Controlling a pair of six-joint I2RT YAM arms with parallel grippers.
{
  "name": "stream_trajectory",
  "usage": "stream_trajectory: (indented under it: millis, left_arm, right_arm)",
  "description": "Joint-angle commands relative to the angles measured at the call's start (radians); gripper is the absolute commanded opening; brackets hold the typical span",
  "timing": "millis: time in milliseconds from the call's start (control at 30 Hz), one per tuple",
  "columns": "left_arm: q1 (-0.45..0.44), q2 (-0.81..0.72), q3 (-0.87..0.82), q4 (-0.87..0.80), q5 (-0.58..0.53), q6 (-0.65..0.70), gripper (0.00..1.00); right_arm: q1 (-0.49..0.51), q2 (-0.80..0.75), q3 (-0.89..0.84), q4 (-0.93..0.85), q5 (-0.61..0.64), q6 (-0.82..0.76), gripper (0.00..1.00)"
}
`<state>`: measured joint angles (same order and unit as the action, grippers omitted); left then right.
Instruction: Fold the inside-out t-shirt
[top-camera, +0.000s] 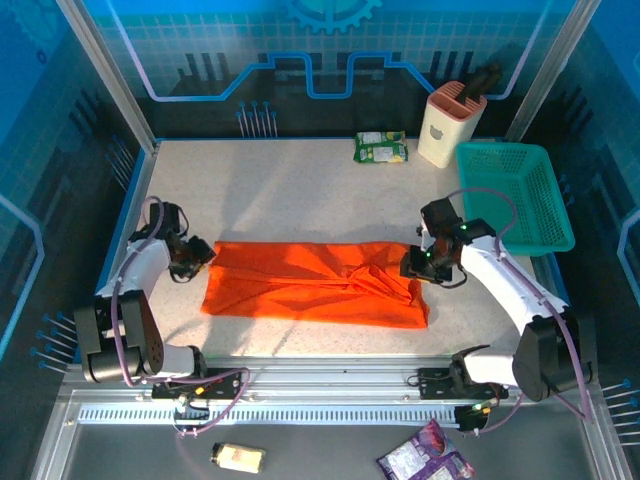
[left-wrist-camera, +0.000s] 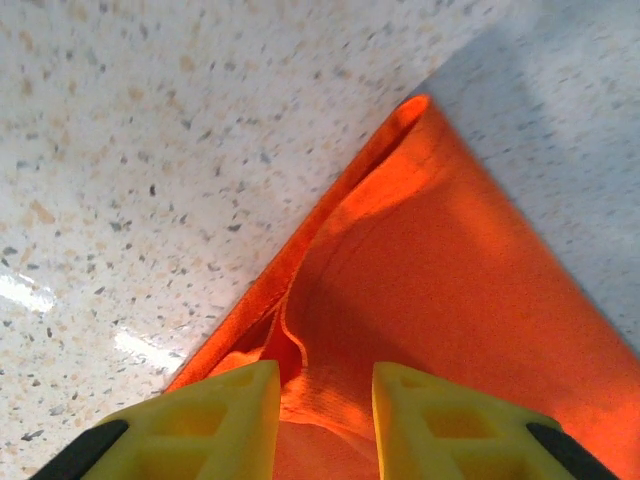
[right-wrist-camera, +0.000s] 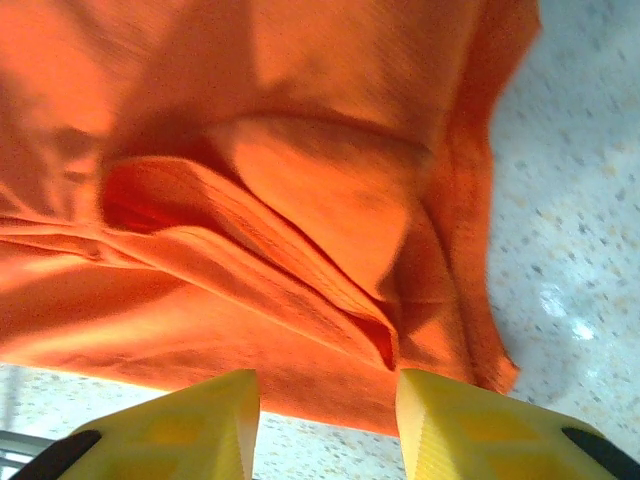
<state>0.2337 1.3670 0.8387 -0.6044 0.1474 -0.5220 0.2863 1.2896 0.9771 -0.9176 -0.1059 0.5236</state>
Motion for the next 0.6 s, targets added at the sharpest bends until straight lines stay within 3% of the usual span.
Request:
stream_trajectory:
  millis: [0, 233, 567]
  left_arm:
    - [-0.029, -0.027, 0.061, -0.058, 0.018, 0.029, 0.3]
    - [-0.161, 0.065, 0.13, -0.099, 0.007, 0.038, 0.28]
    - [-0.164, 0.071, 0.017, -0.082, -0.078, 0.006, 0.26]
  right_arm:
    - [0.063, 0.031, 0.071, 0.009, -0.015, -0.011, 0.42]
    - [0.218, 0.223, 0.186, 0.066, -0.045, -0.02, 0.42]
    - [0.407, 0.444, 0.352, 0.129, -0.088, -0.006, 0.4]
